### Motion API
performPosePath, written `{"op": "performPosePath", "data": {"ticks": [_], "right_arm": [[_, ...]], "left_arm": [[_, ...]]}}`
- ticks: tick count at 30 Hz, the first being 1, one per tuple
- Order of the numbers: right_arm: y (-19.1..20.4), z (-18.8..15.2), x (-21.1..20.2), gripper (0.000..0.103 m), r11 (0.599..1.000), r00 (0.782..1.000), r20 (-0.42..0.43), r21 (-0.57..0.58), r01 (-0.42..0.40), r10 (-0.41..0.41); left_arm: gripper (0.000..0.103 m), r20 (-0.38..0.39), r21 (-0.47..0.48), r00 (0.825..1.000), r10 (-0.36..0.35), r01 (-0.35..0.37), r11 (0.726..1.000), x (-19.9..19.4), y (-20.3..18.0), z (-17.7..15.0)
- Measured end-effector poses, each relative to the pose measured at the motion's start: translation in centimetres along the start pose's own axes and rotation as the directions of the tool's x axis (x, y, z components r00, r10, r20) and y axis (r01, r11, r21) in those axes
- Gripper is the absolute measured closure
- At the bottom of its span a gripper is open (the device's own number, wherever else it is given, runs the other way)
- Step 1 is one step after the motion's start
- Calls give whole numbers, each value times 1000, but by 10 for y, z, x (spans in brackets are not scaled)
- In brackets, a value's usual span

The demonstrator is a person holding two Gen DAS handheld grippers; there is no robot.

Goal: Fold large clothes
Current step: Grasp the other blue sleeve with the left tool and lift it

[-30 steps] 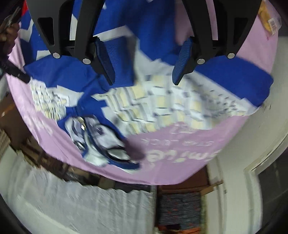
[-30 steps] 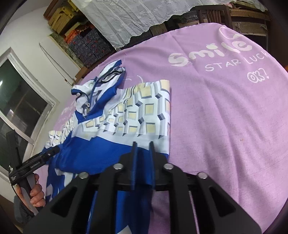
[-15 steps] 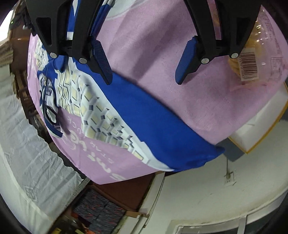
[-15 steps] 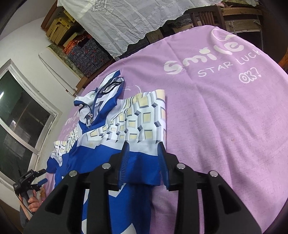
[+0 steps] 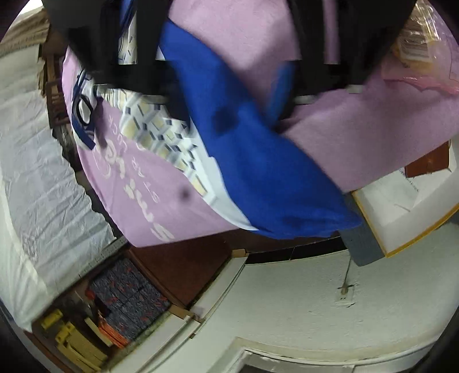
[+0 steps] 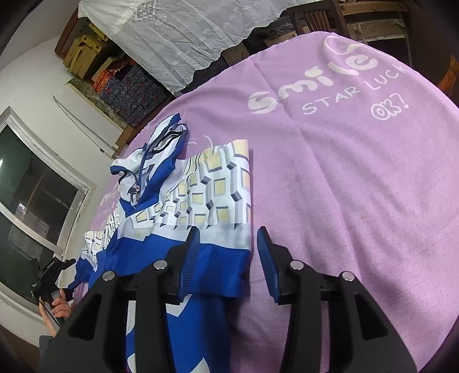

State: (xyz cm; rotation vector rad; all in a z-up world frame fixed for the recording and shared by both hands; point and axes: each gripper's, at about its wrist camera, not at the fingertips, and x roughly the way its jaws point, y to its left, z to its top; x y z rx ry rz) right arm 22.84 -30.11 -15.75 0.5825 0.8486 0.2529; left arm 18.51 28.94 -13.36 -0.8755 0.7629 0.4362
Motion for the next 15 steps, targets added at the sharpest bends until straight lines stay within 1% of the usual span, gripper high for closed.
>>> {"op": "performPosePath", "data": {"ticks": [1, 3, 5, 8, 10, 15], "right_arm": [[0, 0, -1, 61, 1000, 1000, 2, -2, -1, 1], [3, 0, -2, 61, 1000, 1000, 7, -14, -2, 2], [5, -1, -2, 61, 1000, 1000, 9, -26, 1, 0], [8, -2, -2, 61, 999, 1000, 10, -35, 6, -6], [8, -2, -2, 61, 1000, 1000, 12, -31, 5, -5], [8, -2, -4, 61, 1000, 1000, 18, -27, 1, 0]], "left_arm": [[88, -4, 0, 1000, -3, 3, 1000, 1, 3, 2], [91, -7, -6, 1000, -9, 9, 1000, 0, 6, 3], [92, -1, 7, 1000, -7, 7, 1000, -2, 5, 5], [94, 33, 70, 999, 29, -31, 997, -9, -6, 2], [95, 65, 130, 996, 64, -72, 989, -16, -21, -1], [96, 116, 228, 990, 79, -104, 968, -32, -51, -9]]}}
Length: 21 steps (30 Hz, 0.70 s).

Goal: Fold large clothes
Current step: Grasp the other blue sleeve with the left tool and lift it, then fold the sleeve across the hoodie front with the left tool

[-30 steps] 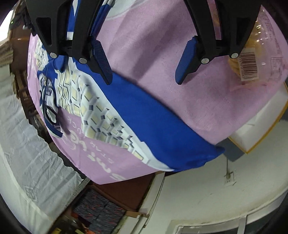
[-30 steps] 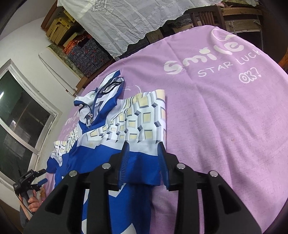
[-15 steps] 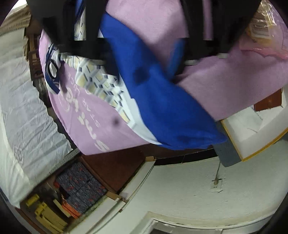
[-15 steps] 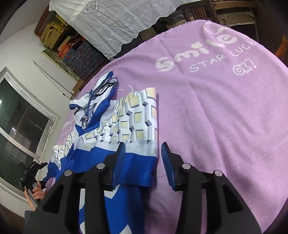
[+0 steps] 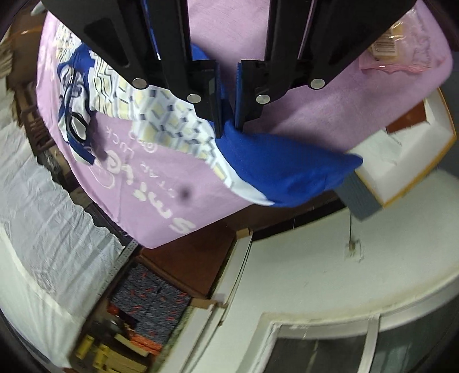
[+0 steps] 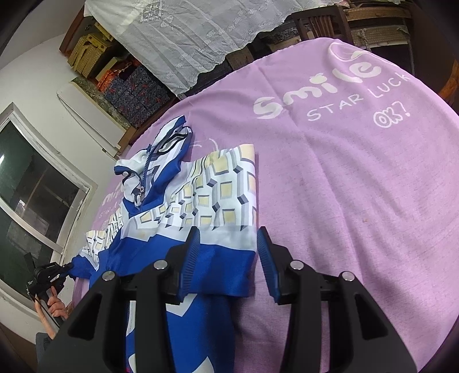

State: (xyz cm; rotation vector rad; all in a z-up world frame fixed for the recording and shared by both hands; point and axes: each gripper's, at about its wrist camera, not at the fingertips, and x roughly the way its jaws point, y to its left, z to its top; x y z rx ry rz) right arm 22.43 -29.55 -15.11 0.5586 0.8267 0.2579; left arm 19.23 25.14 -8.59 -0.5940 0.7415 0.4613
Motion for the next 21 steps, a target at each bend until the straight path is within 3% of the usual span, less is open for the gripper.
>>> {"op": "performPosePath", "data": {"ticks": [5, 10, 14, 17, 21], "right_arm": [[-1, 1, -1, 61, 1000, 1000, 1, -1, -2, 2], [-1, 1, -2, 61, 1000, 1000, 4, -1, -3, 3], [-2, 2, -2, 61, 1000, 1000, 4, 4, -3, 3], [-2, 2, -2, 61, 1000, 1000, 4, 4, -3, 3], [-5, 3, -3, 61, 1000, 1000, 2, 16, -5, 5]], "left_arm": [[96, 59, 129, 998, 18, -25, 991, -22, -38, -6], [96, 143, 321, 990, 20, -66, 945, -44, -95, -26], [96, 189, 491, 982, -21, -76, 868, -59, -147, -57], [96, 203, 608, 977, -67, -72, 791, -66, -185, -91], [96, 160, 737, 978, -132, -30, 676, -65, -229, -143]]}}
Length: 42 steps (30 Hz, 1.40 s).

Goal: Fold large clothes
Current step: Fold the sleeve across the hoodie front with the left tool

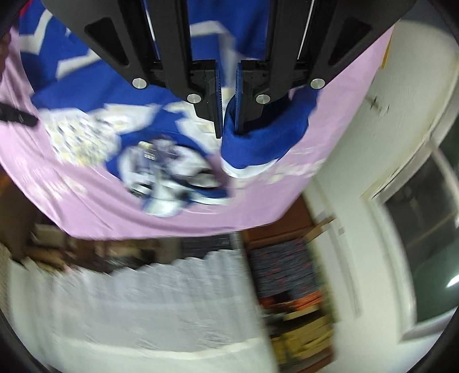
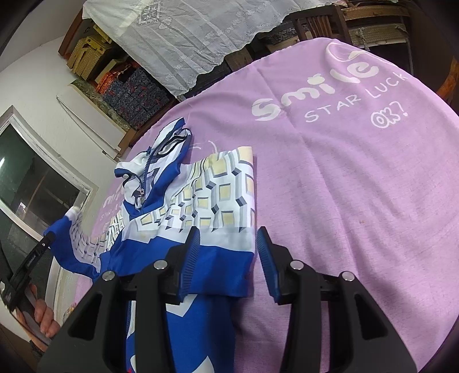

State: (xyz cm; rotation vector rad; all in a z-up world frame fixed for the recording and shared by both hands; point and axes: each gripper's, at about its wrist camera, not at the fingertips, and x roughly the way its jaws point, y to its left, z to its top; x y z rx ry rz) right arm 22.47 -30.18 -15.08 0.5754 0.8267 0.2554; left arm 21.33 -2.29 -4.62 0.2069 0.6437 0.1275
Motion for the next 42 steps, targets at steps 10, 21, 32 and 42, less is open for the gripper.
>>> {"op": "performPosePath", "data": {"ticks": [10, 21, 32, 42], "right_arm": [[-7, 2, -1, 61, 999, 1000, -4, 32, -8, 8], [4, 0, -5, 61, 999, 1000, 25, -29, -19, 19], [165, -40, 8, 59, 874, 997, -41, -479, -79, 68], [286, -89, 86, 53, 564, 993, -34, -825, 34, -109]], "left_arm": [[80, -154, 324, 988, -9, 59, 944, 62, -113, -56], [15, -22, 188, 997, -69, 72, 980, 1, -21, -59], [15, -255, -42, 967, 6, -18, 999, 82, 85, -76], [13, -321, -207, 935, -148, 83, 975, 90, 115, -91]]}}
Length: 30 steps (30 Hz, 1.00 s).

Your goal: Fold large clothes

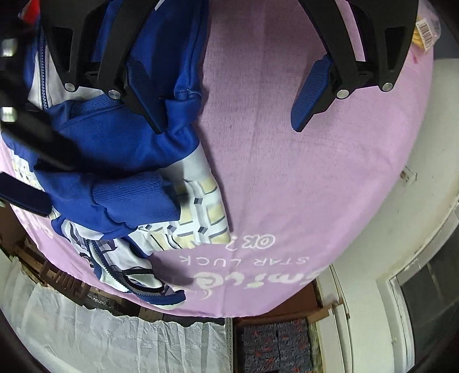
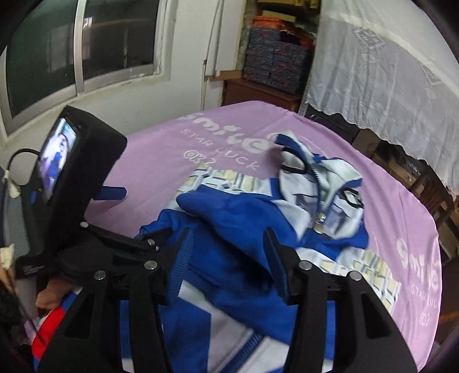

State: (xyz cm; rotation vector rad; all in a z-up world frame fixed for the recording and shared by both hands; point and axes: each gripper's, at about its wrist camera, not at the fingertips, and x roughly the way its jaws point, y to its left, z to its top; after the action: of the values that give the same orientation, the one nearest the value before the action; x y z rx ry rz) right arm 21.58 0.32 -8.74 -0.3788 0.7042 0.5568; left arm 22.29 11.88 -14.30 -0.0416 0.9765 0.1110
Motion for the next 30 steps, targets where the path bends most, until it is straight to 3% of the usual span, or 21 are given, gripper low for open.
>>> {"op": "performPosePath", "data": {"ticks": [3, 12, 15, 16, 17, 20, 23, 26, 30], "right_arm": [[8, 7, 17, 59, 999, 1000, -17, -37, 24, -25], [6, 15, 50, 57, 1000, 997, -77, -2, 5, -6], [6, 15, 56, 66, 1000, 996, -92, -3, 15, -16], [6, 14, 57, 82, 1000, 995, -94, -7, 24, -25], [5, 13, 55, 90, 999, 996, -84, -5, 43, -43], [-16, 9, 29, 90, 994, 999, -8, 100, 32, -31], [-54, -4, -5, 90, 965, 998, 53, 262, 22, -37], [-100, -34, -34, 90, 892, 996, 79, 452, -8, -30], [-139, -75, -37, 89, 799, 998, 55, 599, -48, 19]], "left_arm": [[10, -13, -26, 1000, -15, 15, 1000, 3, 5, 0], [9, 4, 5, 1000, 23, -23, 1000, 0, -1, -2], [8, -2, -6, 1000, 15, -15, 1000, 2, 1, 0], [7, -5, -10, 1000, 12, -12, 1000, 3, 2, 1], [7, -7, -14, 1000, 9, -9, 1000, 3, 3, 1], [7, -3, -8, 1000, 16, -16, 1000, 3, 1, 0], [7, 9, 11, 999, 35, -35, 999, 1, -2, -1], [7, 23, 29, 998, 57, -58, 998, 0, -6, -2], [7, 34, 39, 997, 73, -75, 996, -1, -8, -3]]}}
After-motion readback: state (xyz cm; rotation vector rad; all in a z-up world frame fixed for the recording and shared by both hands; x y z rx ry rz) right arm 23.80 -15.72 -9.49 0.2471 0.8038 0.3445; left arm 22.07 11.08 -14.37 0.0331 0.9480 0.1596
